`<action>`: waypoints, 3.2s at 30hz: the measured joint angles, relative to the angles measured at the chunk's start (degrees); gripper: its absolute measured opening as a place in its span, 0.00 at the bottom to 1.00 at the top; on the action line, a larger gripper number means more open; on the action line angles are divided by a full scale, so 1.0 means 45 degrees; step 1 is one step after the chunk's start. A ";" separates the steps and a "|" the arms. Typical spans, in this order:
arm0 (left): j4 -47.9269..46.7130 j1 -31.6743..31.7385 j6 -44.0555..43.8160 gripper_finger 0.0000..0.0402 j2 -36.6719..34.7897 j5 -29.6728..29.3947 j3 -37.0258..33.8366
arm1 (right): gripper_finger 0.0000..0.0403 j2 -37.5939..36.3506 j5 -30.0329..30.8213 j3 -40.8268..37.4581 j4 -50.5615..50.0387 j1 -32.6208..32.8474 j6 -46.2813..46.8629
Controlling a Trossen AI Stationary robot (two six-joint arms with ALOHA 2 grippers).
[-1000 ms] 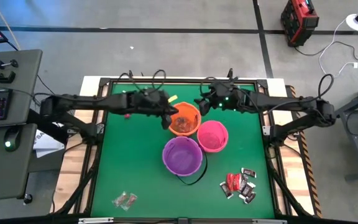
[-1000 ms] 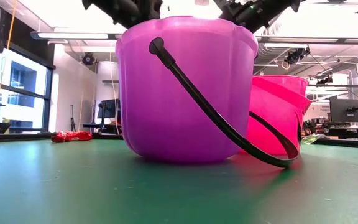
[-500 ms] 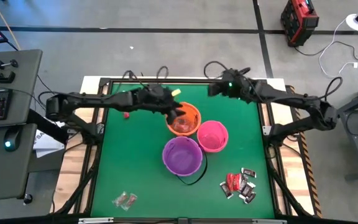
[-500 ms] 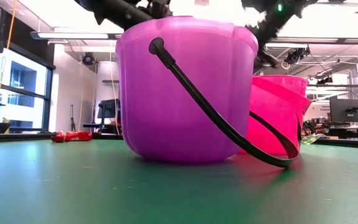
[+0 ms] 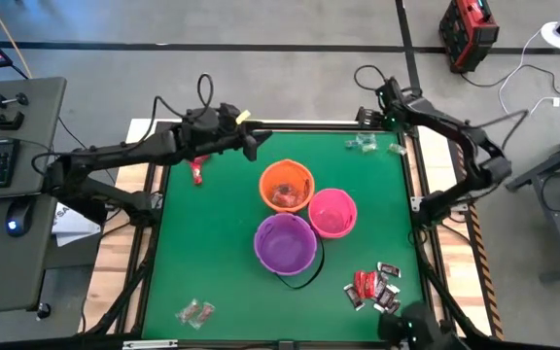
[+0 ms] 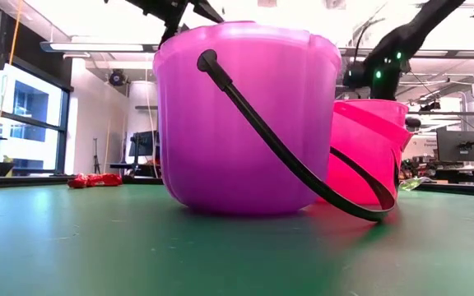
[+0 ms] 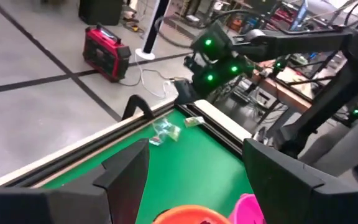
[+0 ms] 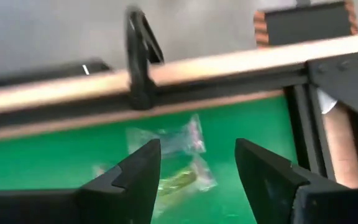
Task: Sort candy by brand, put in halloween buckets
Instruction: Put the green gummy into the orange bucket
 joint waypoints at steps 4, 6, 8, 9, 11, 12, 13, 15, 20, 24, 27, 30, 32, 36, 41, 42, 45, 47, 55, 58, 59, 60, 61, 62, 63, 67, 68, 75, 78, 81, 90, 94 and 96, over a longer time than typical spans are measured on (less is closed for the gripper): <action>-0.0113 0.0090 -0.0005 0.62 0.0019 -0.0015 0.0000 | 0.48 0.1321 -0.0802 0.0204 -0.1016 -0.0474 -0.1303; -0.0126 0.0090 0.0013 0.62 0.0015 0.0025 0.0000 | 0.48 0.2007 -0.0741 0.0853 -0.1893 -0.0428 -0.1691; -0.0143 0.0090 0.0134 0.62 0.0019 0.0083 0.0000 | 0.48 0.2696 -0.0555 0.1655 -0.2709 -0.0346 -0.2149; -0.0143 0.0090 0.0234 0.62 0.0019 0.0101 0.0000 | 0.48 0.3062 -0.0358 0.2049 -0.3223 -0.0330 -0.2393; -0.0144 0.0090 0.0377 0.62 0.0019 0.0109 0.0000 | 0.48 0.3809 0.0162 0.2959 -0.4383 -0.0268 -0.2789; -0.0142 0.0090 0.0418 0.62 0.0019 0.0112 0.0000 | 0.48 0.4132 0.0501 0.3466 -0.4877 -0.0225 -0.3043; -0.0149 0.0090 0.0418 0.62 0.0019 0.0125 0.0000 | 0.48 0.4460 0.0825 0.3983 -0.5379 -0.0201 -0.3385; -0.0147 0.0090 0.0423 0.62 0.0019 0.0224 0.0000 | 0.48 0.5152 0.1639 0.4981 -0.6502 -0.0180 -0.4009; -0.0160 0.0085 0.0423 0.62 0.0019 0.0486 0.0000 | 0.48 0.6718 0.1553 0.6861 -0.9371 -0.0180 -0.5279; -0.0187 0.0085 0.0427 0.62 0.0019 0.1002 0.0000 | 0.48 0.7713 0.1729 0.7441 -1.0993 -0.0184 -0.5873; -0.0284 0.0085 0.0432 0.62 0.0019 0.1088 0.0000 | 0.48 0.8262 0.2524 0.7351 -1.1492 -0.0043 -0.6037; -0.0446 0.0085 0.0430 0.62 0.0019 0.1083 -0.0005 | 0.48 0.8626 0.3151 0.7016 -1.1457 0.0066 -0.6210; -0.0458 0.0085 0.0402 0.62 0.0019 0.1087 -0.0005 | 0.48 0.8844 0.3654 0.6985 -1.1429 0.0167 -0.6002; -0.0448 0.0085 0.0355 0.62 0.0019 0.1083 -0.0005 | 0.48 0.9051 0.3874 0.6975 -1.0963 0.0068 -0.5974; -0.0443 0.0085 0.0344 0.62 0.0019 0.1083 -0.0005 | 0.48 0.9277 0.3464 0.6960 -1.0699 -0.0097 -0.6105; -0.0438 0.0085 0.0339 0.62 0.0019 0.1083 -0.0005 | 0.48 0.9336 0.3392 0.6960 -1.0730 -0.0140 -0.6128; -0.0438 0.0085 0.0175 0.62 0.0019 0.1083 -0.0005 | 0.48 0.9516 0.3284 0.6960 -1.0864 -0.0209 -0.6364; -0.0434 0.0085 -0.0011 0.62 0.0019 0.1083 -0.0005 | 0.48 0.9594 0.3268 0.6960 -1.0869 -0.0214 -0.6506; -0.0419 0.0085 -0.0015 0.62 0.0019 0.1078 -0.0005 | 0.18 0.9595 0.3209 0.6960 -1.1052 -0.0175 -0.6994; -0.0417 0.0085 -0.0012 0.62 -0.0027 0.1084 -0.0007 | 0.03 0.9595 0.3209 0.6966 -1.1360 -0.0175 -0.7088; -0.0431 0.0085 0.0015 0.62 -0.0102 0.1089 -0.0019 | 0.03 0.9593 0.3209 0.7007 -1.1452 -0.0175 -0.7140; -0.0446 0.0085 0.0100 0.62 -0.0245 0.1093 -0.0019 | 0.04 0.9534 0.3212 0.7049 -1.1450 -0.0160 -0.7223; -0.0443 0.0088 0.0257 0.62 -0.0442 0.1093 -0.0019 | 0.05 0.9390 0.3206 0.7066 -1.1430 -0.0131 -0.7279; -0.0430 0.0118 0.0466 0.62 -0.0678 0.1093 -0.0019 | 0.05 0.9181 0.3117 0.7107 -1.1462 -0.0101 -0.7317; -0.0411 0.0174 0.0665 0.62 -0.0970 0.1093 -0.0019 | 0.04 0.8947 0.2939 0.7233 -1.1496 -0.0062 -0.7326; -0.0395 0.0387 0.1275 0.62 -0.2137 0.0633 -0.0019 | 0.01 0.7930 0.2472 0.7993 -1.1420 0.0169 -0.7199; -0.0412 0.0437 0.1408 0.62 -0.2413 0.0446 -0.0019 | 0.01 0.7569 0.2097 0.8234 -1.1341 0.0250 -0.7048; -0.1172 0.0595 0.1775 0.62 -0.3520 0.0227 -0.0015 | 0.01 0.4520 -0.4281 0.8680 -0.8328 0.1373 -0.6331; -0.1998 0.0595 0.1775 0.62 -0.3567 0.0106 -0.0015 | 0.00 0.3584 -0.6992 0.8487 -0.7065 0.2596 -0.6246; -0.2691 0.0595 0.1659 0.62 -0.3482 0.0087 -0.0015 | 0.00 0.3148 -0.7759 0.8461 -0.6290 0.4380 -0.6291; -0.3134 0.0520 0.1785 0.62 -0.3561 0.0516 -0.0015 | 0.00 0.3174 -0.5989 0.8446 -0.4090 0.9380 -0.6251; -0.3545 0.0520 0.1912 0.62 -0.3701 0.0996 -0.0010 | 0.02 0.3174 -0.3714 0.8446 -0.3880 1.0452 -0.5021; -0.3944 0.0509 0.2092 0.62 -0.3742 0.1217 -0.0010 | 0.06 0.3174 -0.3813 0.8446 -0.4048 1.0506 -0.4322</action>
